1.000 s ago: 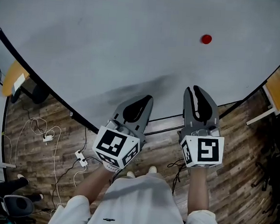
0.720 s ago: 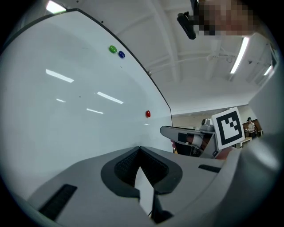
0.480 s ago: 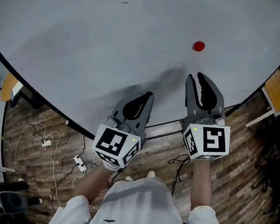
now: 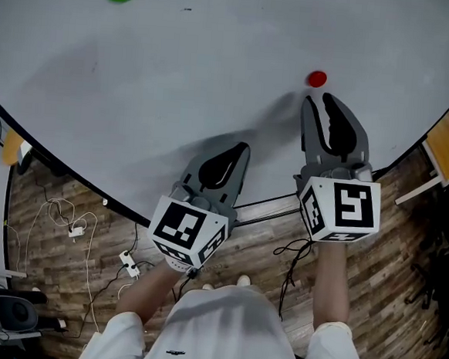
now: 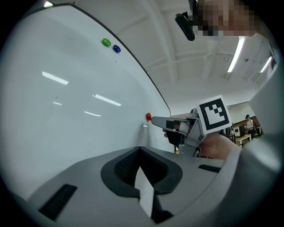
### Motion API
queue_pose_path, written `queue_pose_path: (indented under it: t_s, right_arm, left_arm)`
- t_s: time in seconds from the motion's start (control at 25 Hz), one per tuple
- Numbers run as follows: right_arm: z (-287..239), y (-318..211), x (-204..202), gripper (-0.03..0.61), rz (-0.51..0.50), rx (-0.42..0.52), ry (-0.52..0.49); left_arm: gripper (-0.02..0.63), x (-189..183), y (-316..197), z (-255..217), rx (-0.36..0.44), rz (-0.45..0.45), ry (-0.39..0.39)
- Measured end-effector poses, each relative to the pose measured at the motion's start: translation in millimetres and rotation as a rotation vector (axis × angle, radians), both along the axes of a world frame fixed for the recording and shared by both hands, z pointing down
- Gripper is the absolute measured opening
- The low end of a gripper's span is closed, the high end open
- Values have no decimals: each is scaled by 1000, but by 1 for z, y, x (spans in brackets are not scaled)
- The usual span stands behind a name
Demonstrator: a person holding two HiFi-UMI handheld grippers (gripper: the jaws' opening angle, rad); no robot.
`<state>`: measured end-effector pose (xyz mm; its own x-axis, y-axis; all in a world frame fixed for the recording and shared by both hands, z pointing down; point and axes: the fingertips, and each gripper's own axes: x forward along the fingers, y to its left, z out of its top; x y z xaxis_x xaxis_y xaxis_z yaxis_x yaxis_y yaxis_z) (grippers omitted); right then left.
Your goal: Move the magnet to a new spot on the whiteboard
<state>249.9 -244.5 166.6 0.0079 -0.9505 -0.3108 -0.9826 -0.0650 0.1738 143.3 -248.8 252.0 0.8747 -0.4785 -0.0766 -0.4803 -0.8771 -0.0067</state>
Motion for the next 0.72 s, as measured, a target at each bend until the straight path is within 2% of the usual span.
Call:
queue_pose_path:
  t_s: [0.72]
  right_arm:
    - [-15, -25, 12, 130, 15, -29, 22]
  left_arm:
    - [6, 1, -9, -1, 10, -20, -7]
